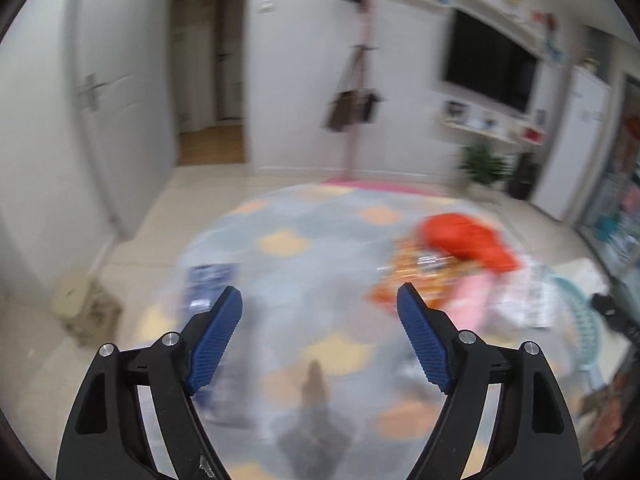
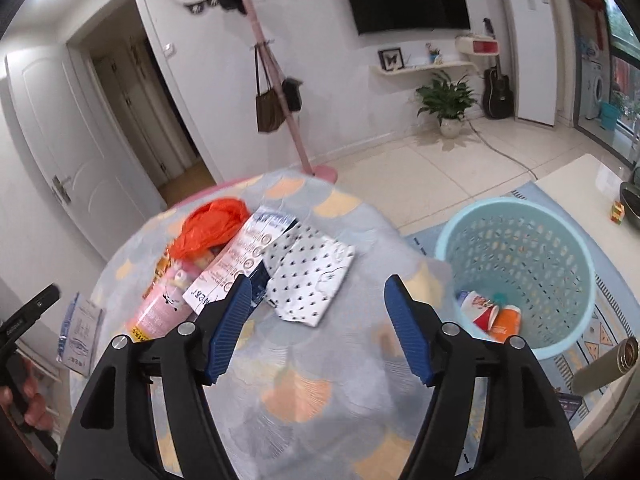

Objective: Collect trash
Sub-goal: 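Grasp the white heart-print bag with the right tool while the left tool grasps the blue milk carton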

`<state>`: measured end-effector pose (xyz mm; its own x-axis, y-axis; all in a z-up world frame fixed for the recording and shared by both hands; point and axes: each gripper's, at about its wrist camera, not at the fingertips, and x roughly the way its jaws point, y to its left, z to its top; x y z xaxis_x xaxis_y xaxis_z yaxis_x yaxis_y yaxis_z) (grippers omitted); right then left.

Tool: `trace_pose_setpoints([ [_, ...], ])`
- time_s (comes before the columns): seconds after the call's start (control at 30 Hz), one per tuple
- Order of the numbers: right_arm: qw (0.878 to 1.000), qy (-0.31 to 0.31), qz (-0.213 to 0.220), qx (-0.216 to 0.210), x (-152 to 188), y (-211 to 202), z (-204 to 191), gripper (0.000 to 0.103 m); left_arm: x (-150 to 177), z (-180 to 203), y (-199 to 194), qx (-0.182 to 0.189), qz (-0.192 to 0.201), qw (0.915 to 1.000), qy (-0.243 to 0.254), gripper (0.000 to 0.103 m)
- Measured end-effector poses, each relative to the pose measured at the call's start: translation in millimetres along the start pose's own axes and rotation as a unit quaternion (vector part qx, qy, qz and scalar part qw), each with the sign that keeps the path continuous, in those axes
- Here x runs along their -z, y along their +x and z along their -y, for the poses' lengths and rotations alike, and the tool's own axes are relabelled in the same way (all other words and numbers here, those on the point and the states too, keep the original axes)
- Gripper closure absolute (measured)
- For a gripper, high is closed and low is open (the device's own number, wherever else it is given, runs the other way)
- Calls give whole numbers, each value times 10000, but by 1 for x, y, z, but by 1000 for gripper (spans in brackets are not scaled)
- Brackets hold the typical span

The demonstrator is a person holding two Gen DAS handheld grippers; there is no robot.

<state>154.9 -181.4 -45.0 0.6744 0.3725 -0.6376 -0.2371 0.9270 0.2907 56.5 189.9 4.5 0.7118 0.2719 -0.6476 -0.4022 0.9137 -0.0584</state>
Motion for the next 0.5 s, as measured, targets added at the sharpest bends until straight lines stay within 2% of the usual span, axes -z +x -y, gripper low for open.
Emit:
trace_pose_setpoints([
  [0.1,9995,-51,-293,-112,0,20,-13,37,6,-36,16,-249,-352,9988,-222,25],
  [0.2,9985,-89,-424,-323,5,27,-26,37,15,-56,29,-397,-575,9971,-312,25],
  [0.3,9986,-311,-421,-62,9,34,-41,38,23,-58,38,-365,-813,9957,-256,25],
  [0.37,9977,-285,-520,338,10,46,-41,38,29,-58,41,-401,-878,9952,-161,25],
  [0.5,9957,-107,-775,498,13,69,-29,38,38,-54,54,-490,-1017,9936,41,25],
])
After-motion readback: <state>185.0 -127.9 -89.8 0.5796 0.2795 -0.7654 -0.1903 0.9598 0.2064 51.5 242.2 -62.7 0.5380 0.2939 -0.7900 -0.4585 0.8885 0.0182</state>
